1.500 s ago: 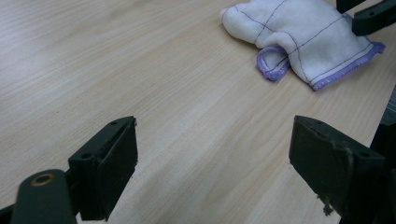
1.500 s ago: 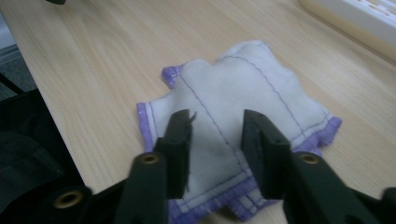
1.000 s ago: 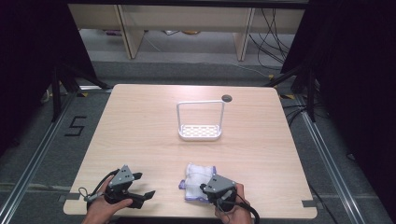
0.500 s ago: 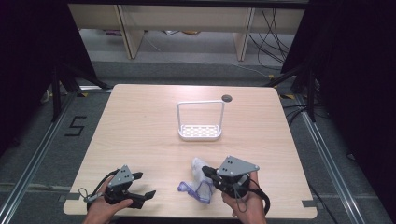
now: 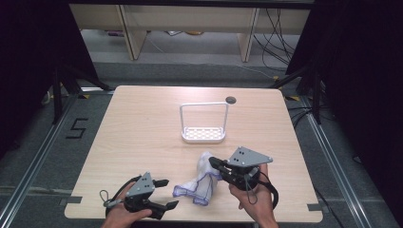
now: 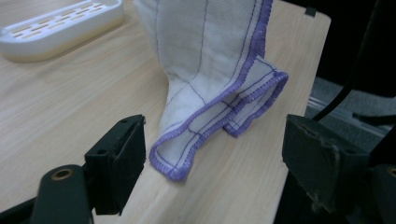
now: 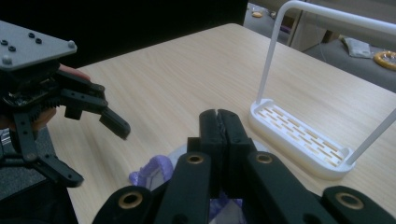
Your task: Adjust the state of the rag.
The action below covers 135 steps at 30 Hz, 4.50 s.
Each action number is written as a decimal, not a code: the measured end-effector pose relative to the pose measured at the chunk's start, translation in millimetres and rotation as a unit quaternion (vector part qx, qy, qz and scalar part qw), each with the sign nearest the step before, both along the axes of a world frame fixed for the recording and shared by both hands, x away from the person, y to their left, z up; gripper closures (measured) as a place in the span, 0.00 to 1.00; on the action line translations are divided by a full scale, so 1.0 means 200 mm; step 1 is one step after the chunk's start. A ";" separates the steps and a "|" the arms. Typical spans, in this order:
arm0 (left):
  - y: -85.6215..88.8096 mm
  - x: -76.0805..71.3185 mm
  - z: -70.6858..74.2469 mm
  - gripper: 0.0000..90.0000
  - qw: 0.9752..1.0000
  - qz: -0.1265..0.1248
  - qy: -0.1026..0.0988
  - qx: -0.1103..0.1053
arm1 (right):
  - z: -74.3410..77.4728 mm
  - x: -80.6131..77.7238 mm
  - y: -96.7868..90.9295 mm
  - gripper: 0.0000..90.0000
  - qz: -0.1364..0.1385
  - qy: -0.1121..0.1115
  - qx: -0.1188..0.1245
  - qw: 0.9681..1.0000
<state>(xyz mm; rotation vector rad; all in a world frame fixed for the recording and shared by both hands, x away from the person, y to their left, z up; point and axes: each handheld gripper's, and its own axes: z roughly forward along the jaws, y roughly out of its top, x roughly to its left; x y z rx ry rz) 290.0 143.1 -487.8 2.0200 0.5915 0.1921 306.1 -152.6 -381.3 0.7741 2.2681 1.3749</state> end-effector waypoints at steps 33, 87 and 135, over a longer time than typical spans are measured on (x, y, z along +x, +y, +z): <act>0.13 0.16 0.25 0.98 0.997 -0.015 -0.069 0.030 | -0.01 -0.01 -0.17 1.00 -0.020 0.033 0.031 0.999; 0.30 0.45 -0.01 0.45 0.991 0.105 0.024 0.079 | -0.34 0.34 -0.22 0.60 -0.081 0.169 -0.008 0.982; 0.33 0.56 -0.04 0.38 0.982 0.177 0.046 0.046 | -0.27 0.03 -0.45 0.55 -0.082 0.130 0.006 0.988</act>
